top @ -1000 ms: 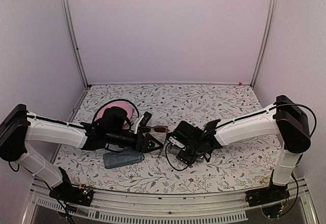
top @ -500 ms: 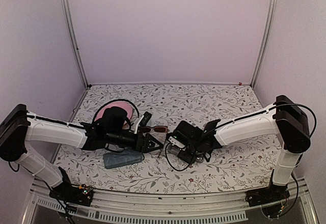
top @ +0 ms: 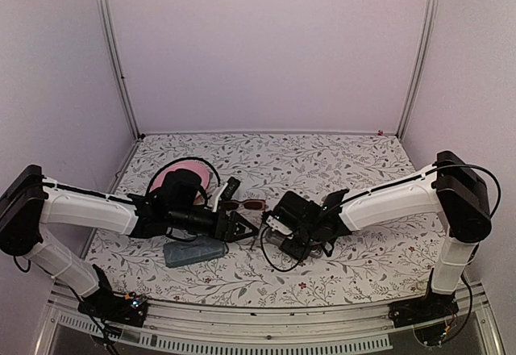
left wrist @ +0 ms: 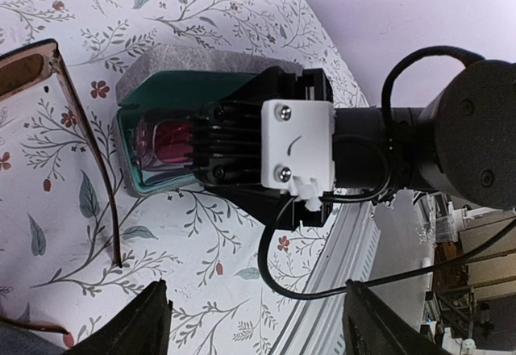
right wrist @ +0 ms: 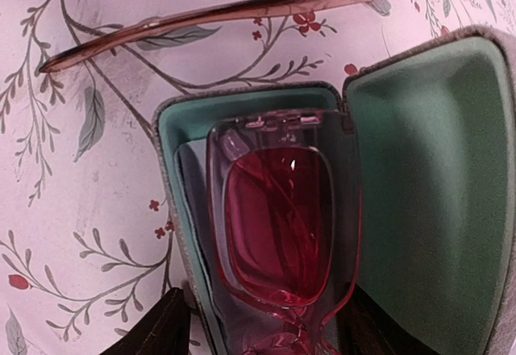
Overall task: Organize the sunglasses
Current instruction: Adjust the sunglasses in the sunglasses case, then close the case with sunglasses at the center of the board.
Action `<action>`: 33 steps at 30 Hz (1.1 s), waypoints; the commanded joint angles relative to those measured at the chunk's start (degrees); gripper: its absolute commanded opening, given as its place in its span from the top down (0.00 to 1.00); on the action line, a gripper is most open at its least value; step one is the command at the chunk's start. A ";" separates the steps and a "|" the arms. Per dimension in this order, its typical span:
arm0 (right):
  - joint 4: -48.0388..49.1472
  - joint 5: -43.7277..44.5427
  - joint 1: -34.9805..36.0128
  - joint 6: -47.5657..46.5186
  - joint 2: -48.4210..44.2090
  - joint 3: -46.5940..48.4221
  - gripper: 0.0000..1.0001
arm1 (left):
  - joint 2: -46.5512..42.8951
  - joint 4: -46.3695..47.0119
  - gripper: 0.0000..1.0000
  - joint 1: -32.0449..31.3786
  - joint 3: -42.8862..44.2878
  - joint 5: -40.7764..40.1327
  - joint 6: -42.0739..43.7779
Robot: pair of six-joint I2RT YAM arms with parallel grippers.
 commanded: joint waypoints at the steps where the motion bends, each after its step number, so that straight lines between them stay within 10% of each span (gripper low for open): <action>1: -0.63 -1.25 1.10 0.57 -0.71 -0.43 0.29 | 0.09 0.90 0.26 0.58 -0.60 0.51 0.48; 15: -1.45 -1.48 1.14 3.59 -10.89 -1.22 0.15 | 0.88 1.61 0.26 0.54 -0.59 -0.56 1.36; 33: 2.56 -20.00 -15.72 13.14 -25.25 -7.43 0.30 | 6.80 3.08 0.32 -8.94 3.95 -11.62 13.30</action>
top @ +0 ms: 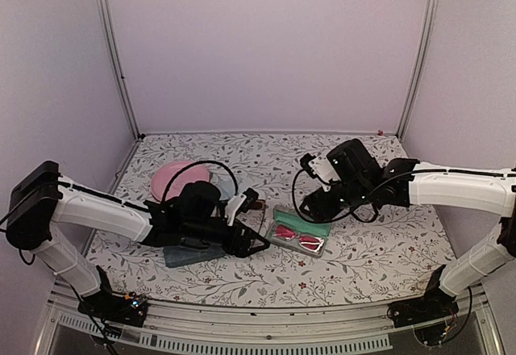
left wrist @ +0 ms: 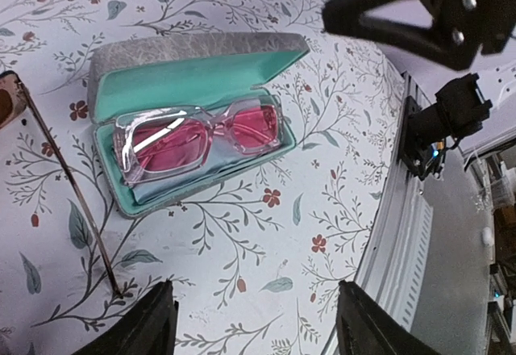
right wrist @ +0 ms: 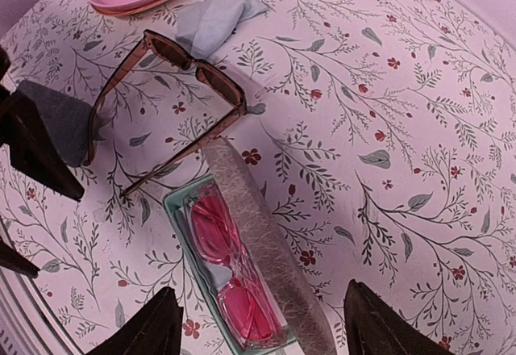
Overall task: Organize the sunglasses
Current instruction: Close the case with sunglasses at the center of the board.
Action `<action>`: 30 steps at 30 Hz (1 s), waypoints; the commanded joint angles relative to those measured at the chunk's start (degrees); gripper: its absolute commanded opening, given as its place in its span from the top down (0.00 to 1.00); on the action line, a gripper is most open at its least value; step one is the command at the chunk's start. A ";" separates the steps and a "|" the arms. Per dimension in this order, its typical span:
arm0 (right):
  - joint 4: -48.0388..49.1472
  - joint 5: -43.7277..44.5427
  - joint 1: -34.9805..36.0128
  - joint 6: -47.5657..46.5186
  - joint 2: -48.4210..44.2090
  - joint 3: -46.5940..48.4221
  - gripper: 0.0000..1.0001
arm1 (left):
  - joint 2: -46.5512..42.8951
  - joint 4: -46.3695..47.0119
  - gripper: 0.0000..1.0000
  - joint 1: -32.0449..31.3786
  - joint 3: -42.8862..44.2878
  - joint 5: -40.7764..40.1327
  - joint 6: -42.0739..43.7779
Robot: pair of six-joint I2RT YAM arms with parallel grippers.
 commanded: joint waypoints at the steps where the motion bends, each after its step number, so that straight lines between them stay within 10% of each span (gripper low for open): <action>1: 2.55 -10.69 -6.29 2.56 -0.81 -2.69 0.30 | 2.31 2.80 0.32 -1.93 1.72 -2.42 3.73; 30: 11.39 -29.08 -14.34 3.80 7.24 -7.00 0.58 | 20.72 4.38 0.63 -4.97 11.79 0.97 7.70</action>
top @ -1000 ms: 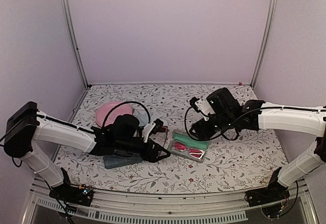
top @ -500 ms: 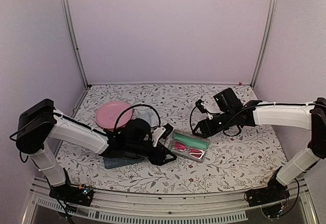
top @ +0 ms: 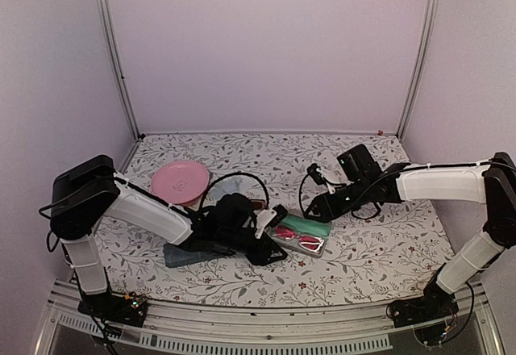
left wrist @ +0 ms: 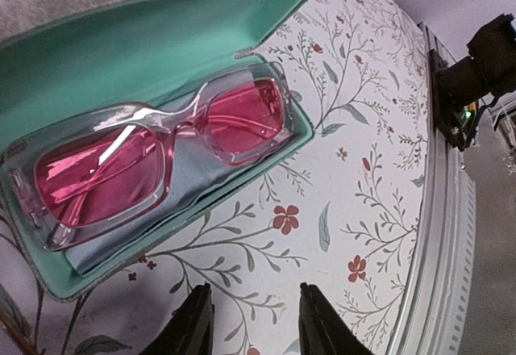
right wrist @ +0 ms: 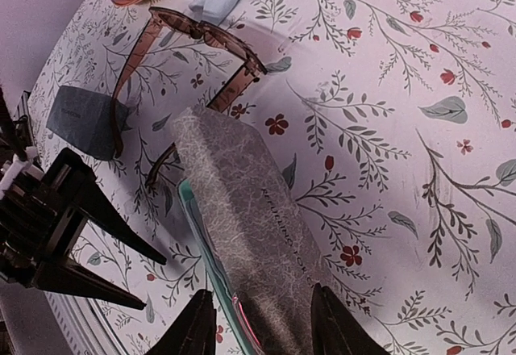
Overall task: Organize the sunglasses
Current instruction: Close the case with sunglasses at the center of the board.
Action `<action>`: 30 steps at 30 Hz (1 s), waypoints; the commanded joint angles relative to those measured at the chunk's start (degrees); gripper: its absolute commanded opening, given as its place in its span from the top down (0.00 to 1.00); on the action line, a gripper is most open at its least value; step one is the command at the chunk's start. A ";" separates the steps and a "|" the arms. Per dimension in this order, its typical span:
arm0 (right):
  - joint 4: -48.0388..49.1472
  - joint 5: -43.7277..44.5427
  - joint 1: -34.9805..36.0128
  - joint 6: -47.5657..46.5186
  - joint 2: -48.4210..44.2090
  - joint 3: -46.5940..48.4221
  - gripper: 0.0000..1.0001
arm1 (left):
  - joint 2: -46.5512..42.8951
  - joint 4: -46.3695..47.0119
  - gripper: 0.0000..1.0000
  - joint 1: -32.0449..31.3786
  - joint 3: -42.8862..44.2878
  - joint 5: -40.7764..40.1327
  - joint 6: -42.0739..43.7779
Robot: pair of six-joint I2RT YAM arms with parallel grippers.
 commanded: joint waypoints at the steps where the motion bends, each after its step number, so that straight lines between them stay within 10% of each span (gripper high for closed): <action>1: 2.11 -1.94 -0.27 0.66 0.25 -1.15 0.58 | 2.81 0.53 0.63 -1.23 2.44 0.71 0.85; 30: 4.23 -2.39 1.38 2.02 -1.78 -4.75 0.66 | 11.61 15.45 0.65 -3.47 0.28 -13.11 1.82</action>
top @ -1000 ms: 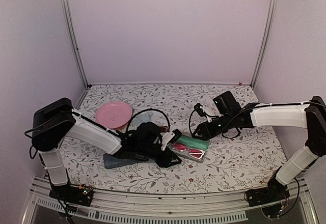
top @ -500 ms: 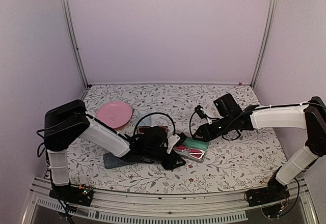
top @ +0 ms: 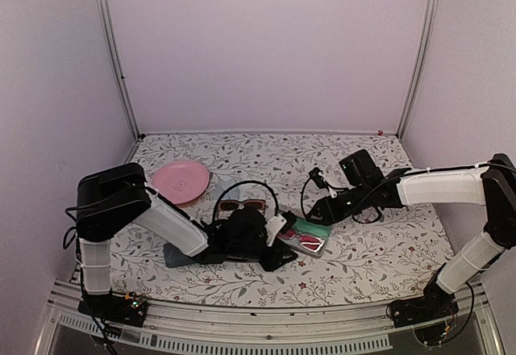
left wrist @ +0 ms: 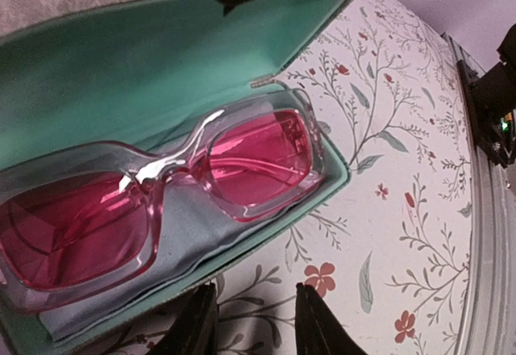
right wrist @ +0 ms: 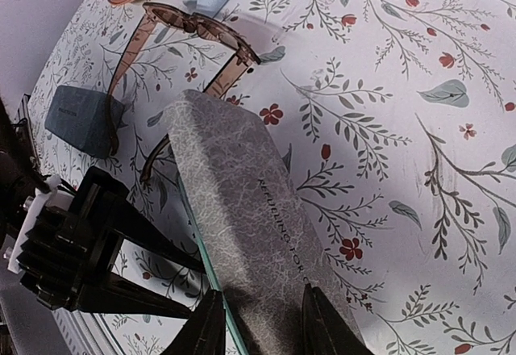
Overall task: Organize the sunglasses
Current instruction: Close the case with sunglasses at the center of the board.
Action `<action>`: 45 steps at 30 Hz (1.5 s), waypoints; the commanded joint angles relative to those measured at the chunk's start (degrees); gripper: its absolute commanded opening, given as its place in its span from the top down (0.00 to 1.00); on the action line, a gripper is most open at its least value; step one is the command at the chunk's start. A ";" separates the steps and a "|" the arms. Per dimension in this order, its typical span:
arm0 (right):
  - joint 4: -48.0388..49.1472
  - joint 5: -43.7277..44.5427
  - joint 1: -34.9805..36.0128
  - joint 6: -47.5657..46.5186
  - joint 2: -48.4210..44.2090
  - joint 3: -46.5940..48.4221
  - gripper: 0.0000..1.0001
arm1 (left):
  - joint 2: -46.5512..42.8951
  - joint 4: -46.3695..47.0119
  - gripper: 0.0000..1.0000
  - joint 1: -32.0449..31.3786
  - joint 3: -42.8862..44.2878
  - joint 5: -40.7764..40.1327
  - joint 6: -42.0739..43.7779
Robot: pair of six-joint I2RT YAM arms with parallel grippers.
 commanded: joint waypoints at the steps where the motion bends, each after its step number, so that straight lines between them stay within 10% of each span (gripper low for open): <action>1: 1.18 -1.53 1.47 0.72 -1.52 -1.65 0.66 | 1.74 3.36 0.66 -0.36 -2.07 -4.55 -1.21; 45: 2.41 3.18 7.89 6.93 -6.25 -6.85 0.62 | 0.19 5.78 0.69 -1.54 -6.05 -6.42 -2.42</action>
